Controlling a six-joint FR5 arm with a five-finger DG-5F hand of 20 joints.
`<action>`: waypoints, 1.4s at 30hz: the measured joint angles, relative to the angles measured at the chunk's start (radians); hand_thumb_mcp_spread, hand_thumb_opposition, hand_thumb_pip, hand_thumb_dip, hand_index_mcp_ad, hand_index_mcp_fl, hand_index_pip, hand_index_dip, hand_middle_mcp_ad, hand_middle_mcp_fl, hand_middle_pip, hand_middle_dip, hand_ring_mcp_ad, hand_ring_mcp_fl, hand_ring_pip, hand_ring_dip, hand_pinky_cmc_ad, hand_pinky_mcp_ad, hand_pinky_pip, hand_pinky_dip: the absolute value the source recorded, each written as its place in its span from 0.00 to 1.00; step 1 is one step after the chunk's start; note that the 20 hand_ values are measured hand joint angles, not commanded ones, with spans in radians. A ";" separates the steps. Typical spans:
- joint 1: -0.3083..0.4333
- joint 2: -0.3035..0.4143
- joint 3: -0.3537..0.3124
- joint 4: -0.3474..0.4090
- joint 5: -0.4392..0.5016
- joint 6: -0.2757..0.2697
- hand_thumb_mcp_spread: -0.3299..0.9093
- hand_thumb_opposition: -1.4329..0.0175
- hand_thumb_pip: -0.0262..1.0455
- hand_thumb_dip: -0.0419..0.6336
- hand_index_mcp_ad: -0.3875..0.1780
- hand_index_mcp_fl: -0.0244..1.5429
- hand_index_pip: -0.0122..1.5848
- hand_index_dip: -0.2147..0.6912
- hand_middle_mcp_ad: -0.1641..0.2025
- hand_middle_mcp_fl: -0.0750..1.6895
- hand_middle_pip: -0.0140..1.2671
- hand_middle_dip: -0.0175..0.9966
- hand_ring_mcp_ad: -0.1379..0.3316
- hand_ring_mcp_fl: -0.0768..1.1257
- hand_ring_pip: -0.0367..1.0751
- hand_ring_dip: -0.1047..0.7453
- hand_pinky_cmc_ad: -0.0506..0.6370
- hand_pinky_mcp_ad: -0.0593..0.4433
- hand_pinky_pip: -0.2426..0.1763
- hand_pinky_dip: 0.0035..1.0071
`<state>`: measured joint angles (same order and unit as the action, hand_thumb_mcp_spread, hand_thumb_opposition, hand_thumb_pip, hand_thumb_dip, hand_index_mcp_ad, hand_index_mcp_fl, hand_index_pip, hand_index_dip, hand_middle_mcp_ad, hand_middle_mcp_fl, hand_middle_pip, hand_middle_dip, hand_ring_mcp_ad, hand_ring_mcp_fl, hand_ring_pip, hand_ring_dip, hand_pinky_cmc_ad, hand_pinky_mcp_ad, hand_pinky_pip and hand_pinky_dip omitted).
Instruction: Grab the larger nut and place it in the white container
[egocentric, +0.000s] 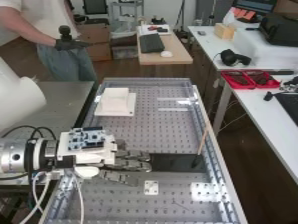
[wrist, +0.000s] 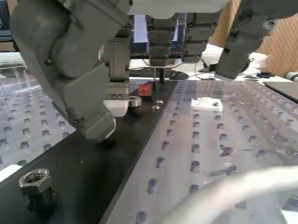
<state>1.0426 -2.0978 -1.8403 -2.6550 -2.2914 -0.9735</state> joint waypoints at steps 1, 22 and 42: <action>0.000 -0.001 0.000 0.000 0.000 0.000 0.54 0.37 0.76 0.36 0.31 0.02 0.98 0.31 0.56 0.04 0.10 0.22 0.53 0.06 0.12 0.24 0.55 0.65 0.43 0.47; -0.001 -0.009 -0.011 0.027 -0.003 0.019 0.54 0.37 0.76 0.39 0.31 0.02 0.98 0.29 0.56 0.04 0.10 0.21 0.53 0.06 0.14 0.24 0.55 0.64 0.40 0.49; 0.000 -0.015 -0.011 0.046 -0.016 0.030 0.53 0.37 0.78 0.39 0.31 0.08 0.98 0.27 0.56 0.05 0.10 0.20 0.54 0.06 0.15 0.24 0.55 0.65 0.40 0.51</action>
<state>1.0421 -2.1123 -1.8512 -2.6092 -2.3075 -0.9438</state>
